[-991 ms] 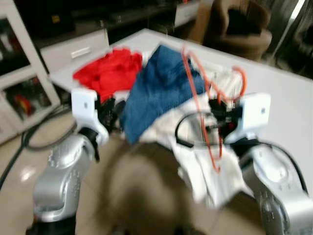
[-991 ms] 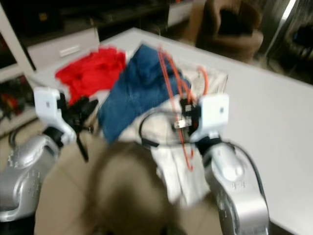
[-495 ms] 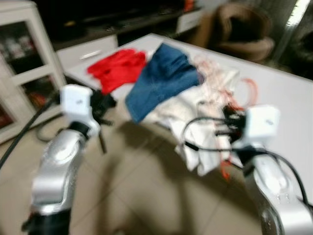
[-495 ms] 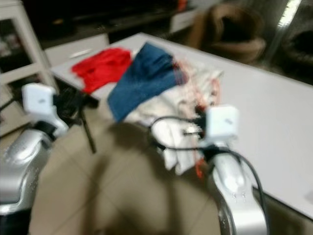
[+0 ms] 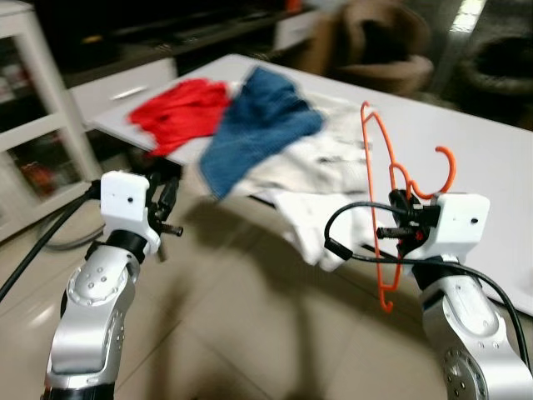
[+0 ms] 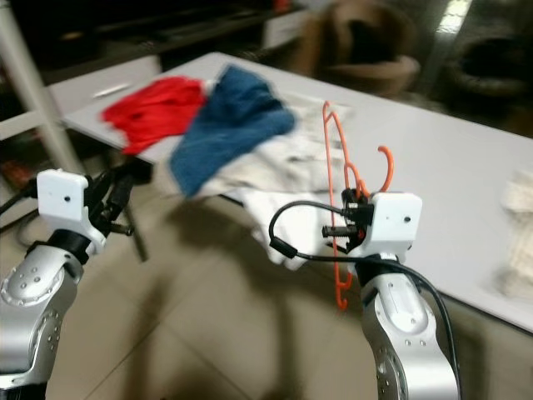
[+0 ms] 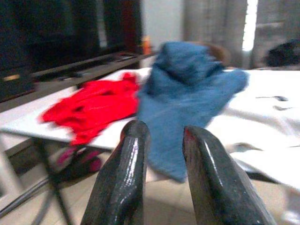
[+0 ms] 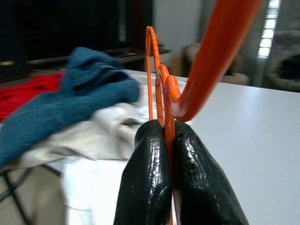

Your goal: Hang hanger

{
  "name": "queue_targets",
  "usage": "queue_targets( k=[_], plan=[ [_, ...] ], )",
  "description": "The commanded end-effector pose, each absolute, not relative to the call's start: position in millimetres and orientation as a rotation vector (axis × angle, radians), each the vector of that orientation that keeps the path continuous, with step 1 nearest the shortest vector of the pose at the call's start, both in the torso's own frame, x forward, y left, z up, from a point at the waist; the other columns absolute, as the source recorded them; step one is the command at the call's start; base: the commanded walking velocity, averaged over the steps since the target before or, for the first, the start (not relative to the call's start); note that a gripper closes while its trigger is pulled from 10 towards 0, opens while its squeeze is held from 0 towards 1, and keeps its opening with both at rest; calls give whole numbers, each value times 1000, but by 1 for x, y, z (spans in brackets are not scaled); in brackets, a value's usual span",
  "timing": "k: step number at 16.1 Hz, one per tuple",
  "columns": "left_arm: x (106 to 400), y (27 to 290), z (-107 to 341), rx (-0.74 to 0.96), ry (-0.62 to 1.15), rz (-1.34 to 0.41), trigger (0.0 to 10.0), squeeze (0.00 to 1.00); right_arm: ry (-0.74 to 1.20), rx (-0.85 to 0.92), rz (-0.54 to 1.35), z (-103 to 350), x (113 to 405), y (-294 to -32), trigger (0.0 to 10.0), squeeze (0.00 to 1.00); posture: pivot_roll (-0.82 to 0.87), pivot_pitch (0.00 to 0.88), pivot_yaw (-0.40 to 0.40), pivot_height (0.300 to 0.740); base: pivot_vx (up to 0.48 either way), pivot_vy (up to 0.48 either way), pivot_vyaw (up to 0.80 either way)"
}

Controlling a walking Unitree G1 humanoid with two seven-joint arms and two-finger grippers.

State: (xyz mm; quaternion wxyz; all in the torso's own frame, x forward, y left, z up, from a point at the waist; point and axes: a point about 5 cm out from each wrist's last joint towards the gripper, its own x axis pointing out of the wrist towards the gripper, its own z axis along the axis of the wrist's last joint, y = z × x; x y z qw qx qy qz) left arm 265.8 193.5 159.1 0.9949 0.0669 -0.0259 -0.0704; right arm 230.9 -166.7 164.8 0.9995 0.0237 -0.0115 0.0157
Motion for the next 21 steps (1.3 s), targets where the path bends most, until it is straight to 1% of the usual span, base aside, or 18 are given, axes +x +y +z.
queue_targets(
  k=[1,3,8,12,16,18,21],
  plan=[
    [268,188,166,158,-86,-171,10000,0,-21,48,11,167,233,-168,10000,0,-129,0,-35,740,0,0,-800],
    [270,194,165,163,-86,-165,10000,0,-28,59,28,170,233,-163,10000,0,-147,0,-34,740,0,-156,-800],
    [272,184,160,168,-79,-199,10000,0,5,45,5,167,232,-166,10000,0,-163,0,-19,740,0,-363,-788],
    [273,172,161,137,-83,-227,10000,0,7,26,19,167,241,-165,10000,0,-160,0,13,740,0,-375,0],
    [274,166,158,140,-74,-256,10000,0,13,-9,67,167,244,-160,10000,0,-171,0,37,740,0,-383,0],
    [278,164,164,138,-91,-260,10000,0,3,0,63,170,245,-161,10000,0,-178,0,41,740,0,-384,0],
    [278,163,160,143,-85,-263,10000,0,-4,-17,76,171,246,-161,10000,0,-185,0,32,740,0,-381,0]
  ],
)
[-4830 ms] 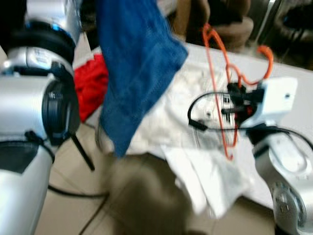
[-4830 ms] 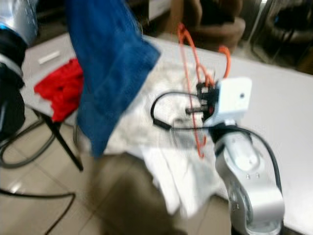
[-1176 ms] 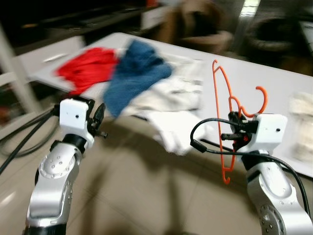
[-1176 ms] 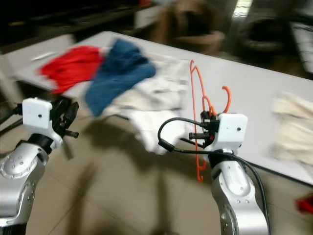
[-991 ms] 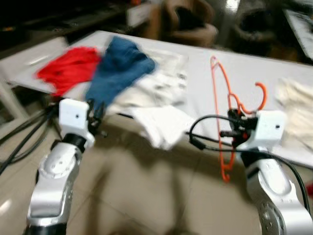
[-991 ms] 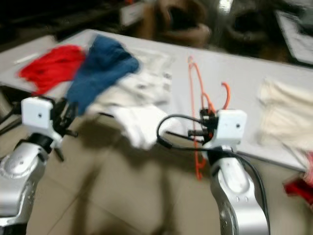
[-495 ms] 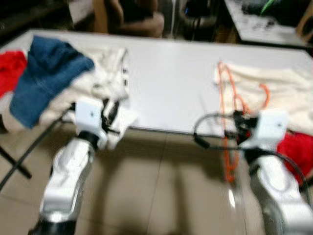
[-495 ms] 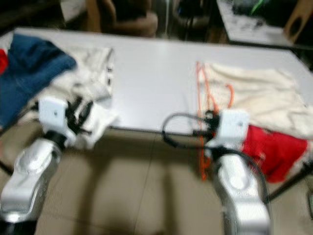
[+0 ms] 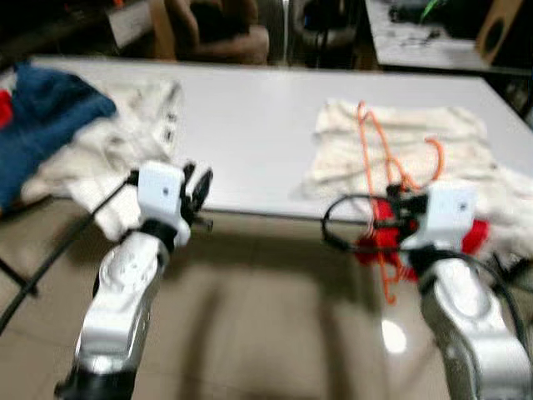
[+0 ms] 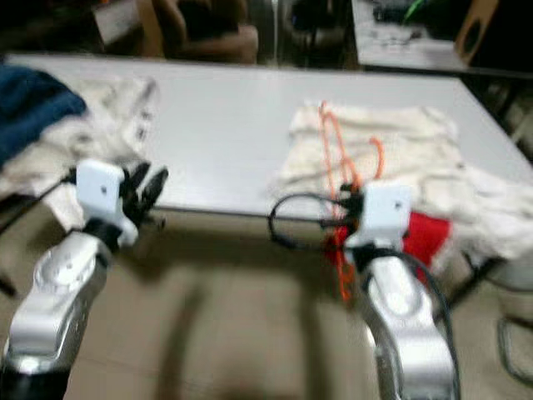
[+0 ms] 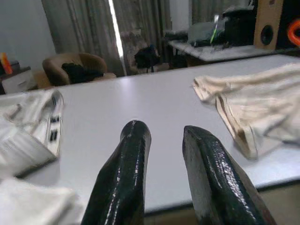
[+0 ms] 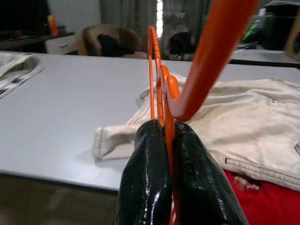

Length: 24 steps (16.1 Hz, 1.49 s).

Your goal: Hang hanger

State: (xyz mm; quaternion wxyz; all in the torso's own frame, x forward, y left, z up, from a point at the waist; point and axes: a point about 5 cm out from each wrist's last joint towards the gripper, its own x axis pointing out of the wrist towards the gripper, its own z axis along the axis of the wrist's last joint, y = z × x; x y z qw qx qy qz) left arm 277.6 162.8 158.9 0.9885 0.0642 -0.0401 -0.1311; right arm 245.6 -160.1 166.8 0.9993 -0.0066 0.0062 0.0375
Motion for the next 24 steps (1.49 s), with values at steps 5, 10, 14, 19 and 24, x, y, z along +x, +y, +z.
queue_targets(
  k=[5,10,14,19,24],
  plan=[
    [280,162,157,71,-53,-255,10000,0,-36,-138,70,176,248,-163,10000,0,-202,0,29,740,0,-230,0],
    [281,161,160,39,-84,-259,10000,0,-46,-110,80,179,246,-163,10000,0,-220,0,18,740,0,177,0],
    [280,155,169,43,-118,-326,10000,0,-55,-35,74,183,246,-167,10000,0,-222,0,26,740,165,0,-317],
    [279,148,168,46,-118,-368,10000,0,-49,-27,62,183,244,-171,10000,0,-235,0,42,740,414,0,-800],
    [279,148,167,27,-113,-347,10000,0,-37,-60,56,183,241,-178,10000,0,-244,0,35,740,418,0,-480]
  ],
)
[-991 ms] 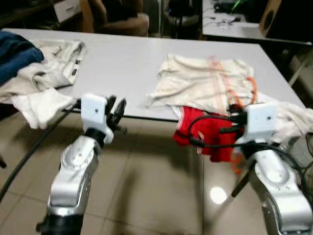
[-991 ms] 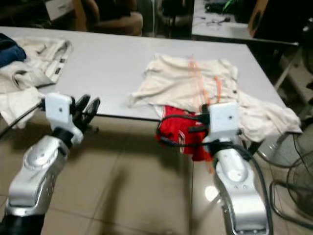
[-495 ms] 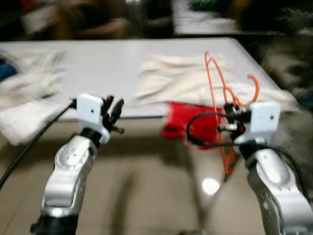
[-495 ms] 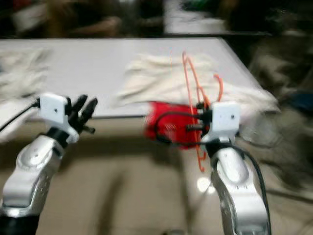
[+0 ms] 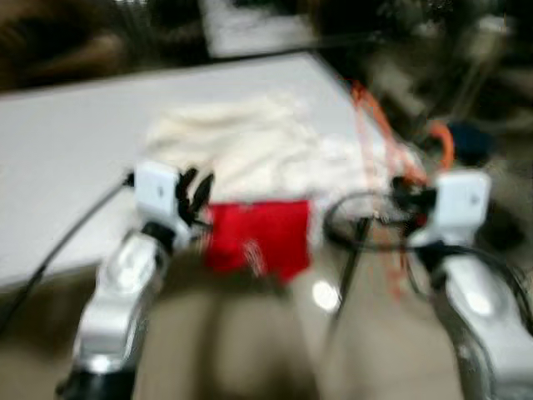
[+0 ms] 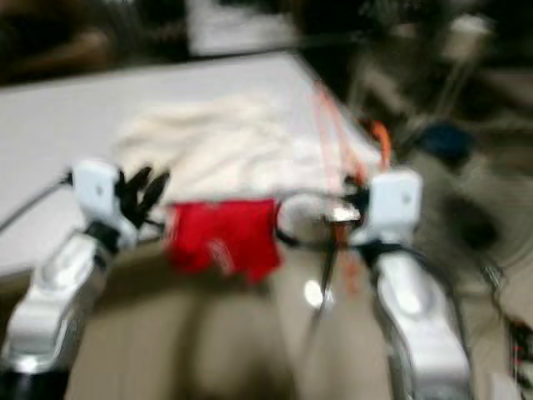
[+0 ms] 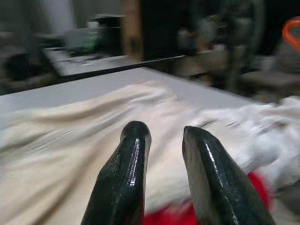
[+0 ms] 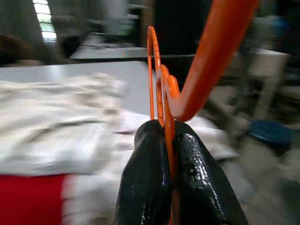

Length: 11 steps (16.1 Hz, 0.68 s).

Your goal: Hang hanger

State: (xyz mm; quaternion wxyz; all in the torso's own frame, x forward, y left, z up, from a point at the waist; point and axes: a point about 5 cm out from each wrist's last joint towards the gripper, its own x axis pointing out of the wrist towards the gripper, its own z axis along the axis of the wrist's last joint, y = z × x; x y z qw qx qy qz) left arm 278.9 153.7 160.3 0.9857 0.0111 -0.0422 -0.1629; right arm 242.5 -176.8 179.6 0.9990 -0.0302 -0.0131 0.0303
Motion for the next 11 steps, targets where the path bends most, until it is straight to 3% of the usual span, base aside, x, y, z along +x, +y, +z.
queue_targets(
  k=[1,7,9,10,11],
  plan=[
    [279,148,166,26,-112,-346,10000,0,-35,-63,63,183,241,-178,10000,0,-244,0,33,740,420,0,0],
    [278,139,162,72,-89,-432,10000,0,-25,-83,127,184,238,-174,10000,0,-255,0,44,740,404,0,0],
    [282,136,162,85,-65,-483,10000,0,-6,-99,238,184,234,-166,10000,0,-257,0,47,740,0,0,0],
    [282,131,164,32,-48,-588,10000,1000,0,-100,298,185,230,-162,10000,0,-257,0,51,740,0,0,0],
    [281,126,163,30,-31,-654,10000,1000,0,-103,304,185,229,-162,10000,0,-256,0,49,740,0,0,0]
  ],
)
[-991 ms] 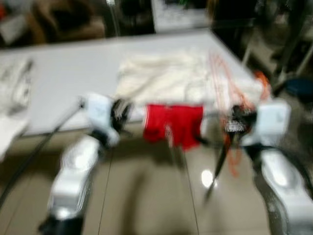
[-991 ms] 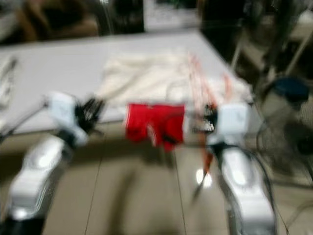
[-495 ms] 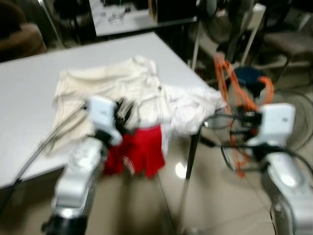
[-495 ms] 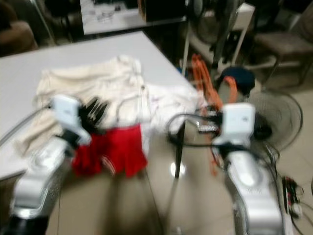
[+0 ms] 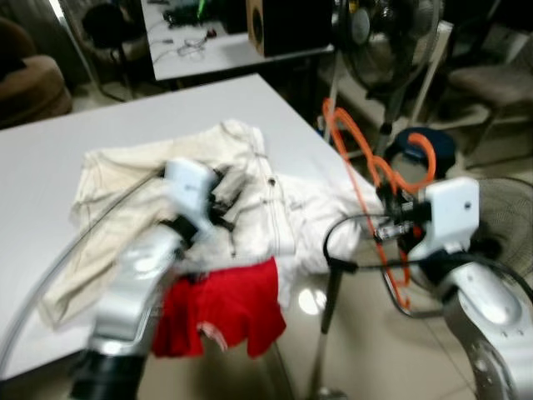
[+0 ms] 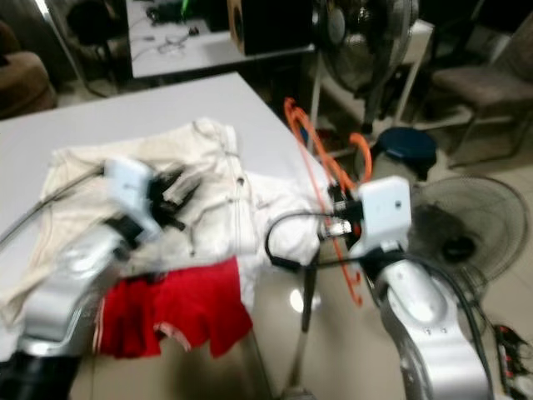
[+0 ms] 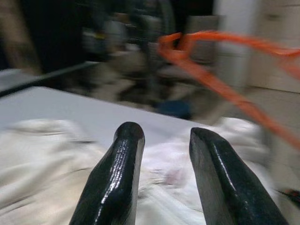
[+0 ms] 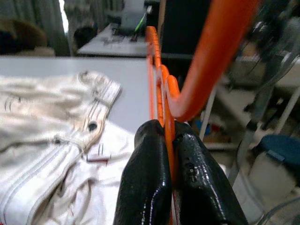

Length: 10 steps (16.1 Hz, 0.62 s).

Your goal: Hang hanger

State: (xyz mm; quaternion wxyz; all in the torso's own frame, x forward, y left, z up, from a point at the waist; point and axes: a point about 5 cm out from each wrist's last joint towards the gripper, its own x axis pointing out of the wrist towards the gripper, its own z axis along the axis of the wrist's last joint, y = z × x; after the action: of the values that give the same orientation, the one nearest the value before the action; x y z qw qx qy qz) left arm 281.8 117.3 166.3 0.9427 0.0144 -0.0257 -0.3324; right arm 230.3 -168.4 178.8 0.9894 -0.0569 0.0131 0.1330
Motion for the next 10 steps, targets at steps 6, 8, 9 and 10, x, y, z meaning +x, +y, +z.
queue_targets(
  k=[6,8,9,10],
  plan=[
    [290,108,137,233,182,-884,10000,1000,56,-127,469,186,219,-156,10000,0,-272,0,68,740,0,0,0],
    [287,109,131,219,258,-937,10000,1000,84,-139,524,185,214,-154,10000,0,-279,0,74,740,0,0,0],
    [286,110,121,282,299,-938,10000,1000,92,-156,547,184,213,-155,10000,0,-281,0,72,740,0,0,0],
    [289,110,117,291,314,-913,10000,1000,96,-162,560,184,212,-154,10000,0,-283,0,71,740,0,0,0]
  ],
)
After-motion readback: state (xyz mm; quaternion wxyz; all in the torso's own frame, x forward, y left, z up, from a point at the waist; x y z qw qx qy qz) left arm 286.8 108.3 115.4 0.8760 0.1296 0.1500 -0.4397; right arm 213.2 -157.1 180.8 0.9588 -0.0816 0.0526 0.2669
